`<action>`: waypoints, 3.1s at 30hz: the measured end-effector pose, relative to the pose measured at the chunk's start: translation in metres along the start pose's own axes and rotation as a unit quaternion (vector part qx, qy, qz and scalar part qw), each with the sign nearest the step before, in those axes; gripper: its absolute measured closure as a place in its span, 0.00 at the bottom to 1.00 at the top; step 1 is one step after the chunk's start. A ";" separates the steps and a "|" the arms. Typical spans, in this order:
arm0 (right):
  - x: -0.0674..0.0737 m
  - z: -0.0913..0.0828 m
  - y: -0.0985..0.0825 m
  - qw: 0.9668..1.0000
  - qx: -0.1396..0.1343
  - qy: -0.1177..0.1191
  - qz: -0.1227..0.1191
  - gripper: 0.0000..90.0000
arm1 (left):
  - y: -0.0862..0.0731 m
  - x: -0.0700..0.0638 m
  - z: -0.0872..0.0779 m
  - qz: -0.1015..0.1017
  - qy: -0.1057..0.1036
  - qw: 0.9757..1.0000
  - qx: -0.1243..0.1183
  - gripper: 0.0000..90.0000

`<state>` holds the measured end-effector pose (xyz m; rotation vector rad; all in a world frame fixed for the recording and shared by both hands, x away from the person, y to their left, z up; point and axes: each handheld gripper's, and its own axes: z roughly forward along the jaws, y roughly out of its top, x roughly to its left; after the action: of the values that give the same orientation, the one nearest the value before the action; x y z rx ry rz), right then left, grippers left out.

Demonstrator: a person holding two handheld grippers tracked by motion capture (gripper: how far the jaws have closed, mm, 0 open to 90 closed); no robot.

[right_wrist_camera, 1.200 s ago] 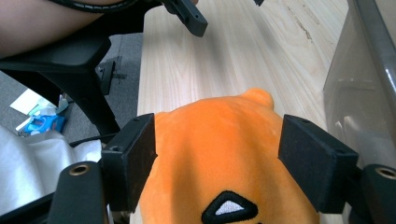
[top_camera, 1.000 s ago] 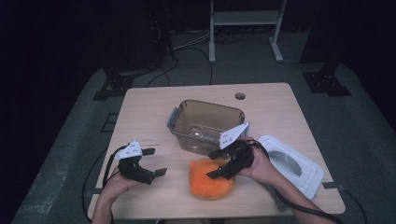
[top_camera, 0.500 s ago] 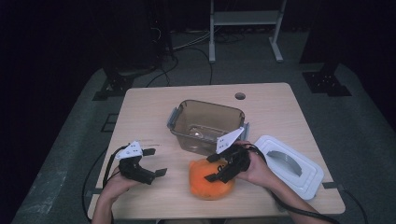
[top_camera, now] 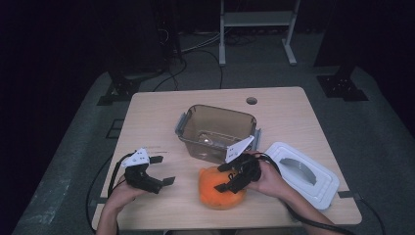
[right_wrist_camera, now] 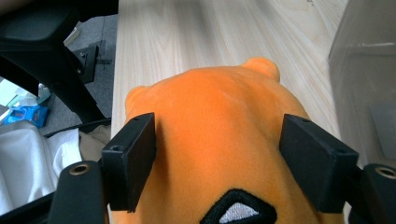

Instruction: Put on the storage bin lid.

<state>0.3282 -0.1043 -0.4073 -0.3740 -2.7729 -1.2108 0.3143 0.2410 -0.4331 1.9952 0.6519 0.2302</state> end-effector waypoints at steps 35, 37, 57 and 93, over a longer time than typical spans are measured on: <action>0.023 0.003 -0.001 0.999 0.016 -0.041 -0.009 0.55 | -0.001 0.001 0.001 -0.001 0.001 1.000 0.005 0.03; 0.024 0.003 0.000 0.999 0.016 -0.043 -0.008 0.57 | -0.001 0.001 0.001 -0.002 0.000 1.000 0.005 0.03; 0.024 -0.005 0.011 0.999 0.015 -0.028 0.025 0.73 | -0.004 0.004 -0.001 -0.006 0.005 1.000 0.005 0.03; 0.021 -0.093 0.096 0.997 -0.065 -0.029 0.005 0.73 | -0.005 0.004 -0.003 -0.010 0.007 1.000 -0.001 0.03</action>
<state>0.3313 -0.1053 -0.2722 -0.4384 -2.7441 -1.4041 0.3149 0.2474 -0.4364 1.9863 0.6808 0.2326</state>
